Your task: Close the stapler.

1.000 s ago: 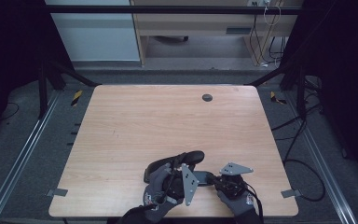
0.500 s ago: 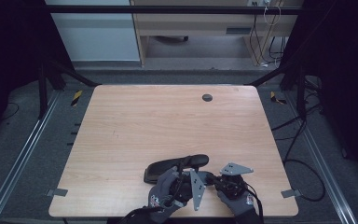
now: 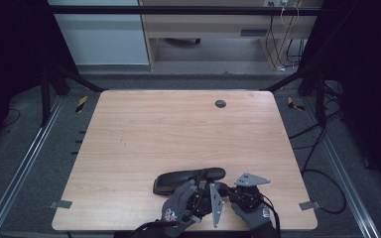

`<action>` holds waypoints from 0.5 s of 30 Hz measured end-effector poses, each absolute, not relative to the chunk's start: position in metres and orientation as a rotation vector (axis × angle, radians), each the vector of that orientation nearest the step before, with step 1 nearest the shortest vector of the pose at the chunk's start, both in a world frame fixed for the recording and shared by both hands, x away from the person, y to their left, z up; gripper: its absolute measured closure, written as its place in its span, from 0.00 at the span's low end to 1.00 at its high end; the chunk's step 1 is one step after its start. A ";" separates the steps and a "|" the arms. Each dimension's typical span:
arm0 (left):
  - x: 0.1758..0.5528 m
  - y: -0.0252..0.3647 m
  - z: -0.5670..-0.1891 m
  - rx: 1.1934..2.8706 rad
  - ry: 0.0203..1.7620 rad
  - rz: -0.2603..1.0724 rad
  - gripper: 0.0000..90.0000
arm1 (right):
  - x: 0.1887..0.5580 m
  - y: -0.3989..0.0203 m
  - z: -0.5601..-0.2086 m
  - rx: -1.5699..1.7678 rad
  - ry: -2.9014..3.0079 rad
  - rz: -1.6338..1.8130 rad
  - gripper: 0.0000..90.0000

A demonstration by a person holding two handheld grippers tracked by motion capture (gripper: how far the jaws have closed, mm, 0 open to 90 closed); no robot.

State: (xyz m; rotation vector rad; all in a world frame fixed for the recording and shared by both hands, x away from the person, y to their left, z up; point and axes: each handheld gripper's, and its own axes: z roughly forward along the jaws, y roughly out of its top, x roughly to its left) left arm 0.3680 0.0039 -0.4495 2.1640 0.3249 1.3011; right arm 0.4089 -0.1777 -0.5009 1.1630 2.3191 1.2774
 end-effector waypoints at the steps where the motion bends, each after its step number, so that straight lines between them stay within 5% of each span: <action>1: 0.368 0.003 -0.450 2.169 0.319 1.303 0.58 | 0.409 -0.178 -0.501 1.162 2.319 1.278 1.00; 15: 0.367 -0.005 -0.463 2.232 0.242 1.331 0.57 | 0.409 -0.179 -0.501 1.156 2.323 1.287 1.00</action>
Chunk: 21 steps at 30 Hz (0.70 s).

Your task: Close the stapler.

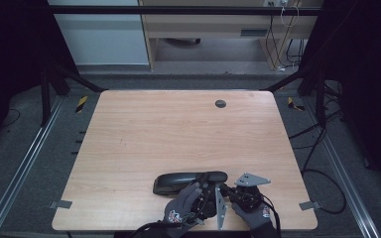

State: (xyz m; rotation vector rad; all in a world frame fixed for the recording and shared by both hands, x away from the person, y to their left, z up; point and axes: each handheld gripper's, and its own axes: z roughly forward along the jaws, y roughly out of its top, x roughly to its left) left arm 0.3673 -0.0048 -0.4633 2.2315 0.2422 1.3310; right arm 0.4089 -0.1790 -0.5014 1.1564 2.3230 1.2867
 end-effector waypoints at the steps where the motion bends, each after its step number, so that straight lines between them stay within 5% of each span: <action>1: 0.367 -0.005 -0.464 2.233 0.241 1.333 0.57 | 0.409 -0.179 -0.502 1.153 2.322 1.288 1.00; 13: 0.367 -0.006 -0.466 2.242 0.233 1.323 0.56 | 0.409 -0.179 -0.502 1.148 2.322 1.284 1.00; 21: 0.362 -0.002 -0.459 2.238 0.211 1.217 0.46 | 0.408 -0.178 -0.502 1.146 2.319 1.280 1.00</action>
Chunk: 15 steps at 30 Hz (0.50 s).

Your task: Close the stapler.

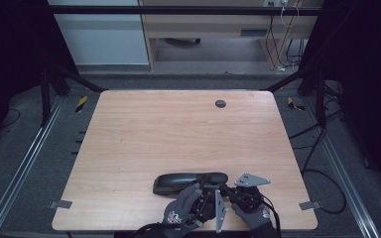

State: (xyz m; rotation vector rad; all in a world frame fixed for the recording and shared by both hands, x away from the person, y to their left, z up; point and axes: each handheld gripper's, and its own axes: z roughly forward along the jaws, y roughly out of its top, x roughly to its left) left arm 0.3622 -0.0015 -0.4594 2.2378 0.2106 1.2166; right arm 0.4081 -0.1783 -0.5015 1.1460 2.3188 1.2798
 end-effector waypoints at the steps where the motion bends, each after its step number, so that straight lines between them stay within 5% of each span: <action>1: 0.361 -0.001 -0.458 2.232 0.214 1.194 0.44 | 0.408 -0.178 -0.502 1.146 2.318 1.279 1.00; 15: 0.362 0.025 -0.428 2.123 0.353 0.840 0.40 | 0.407 -0.179 -0.500 1.153 2.304 1.291 0.99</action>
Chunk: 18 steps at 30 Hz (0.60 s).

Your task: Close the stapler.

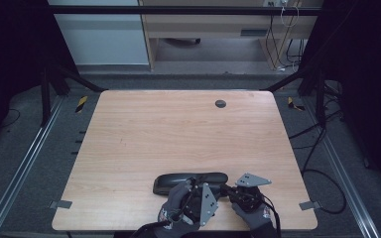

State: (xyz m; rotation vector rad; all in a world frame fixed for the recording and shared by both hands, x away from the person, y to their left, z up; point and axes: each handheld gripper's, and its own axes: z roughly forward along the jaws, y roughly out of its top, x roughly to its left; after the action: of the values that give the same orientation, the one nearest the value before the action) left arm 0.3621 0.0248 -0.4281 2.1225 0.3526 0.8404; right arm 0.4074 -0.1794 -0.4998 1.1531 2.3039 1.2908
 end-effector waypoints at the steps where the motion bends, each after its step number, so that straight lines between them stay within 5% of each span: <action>1: 0.363 0.028 -0.426 2.113 0.368 0.819 0.40 | 0.408 -0.180 -0.500 1.149 2.299 1.289 1.00; 18: 0.383 0.087 -0.410 1.990 0.590 0.739 0.43 | 0.407 -0.185 -0.495 1.171 2.263 1.305 1.00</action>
State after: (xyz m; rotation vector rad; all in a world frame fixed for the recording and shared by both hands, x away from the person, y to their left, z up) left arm 0.3829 0.0866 -0.4097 1.9904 0.5897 0.7388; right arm 0.4067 -0.1854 -0.4953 1.1715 2.2627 1.3049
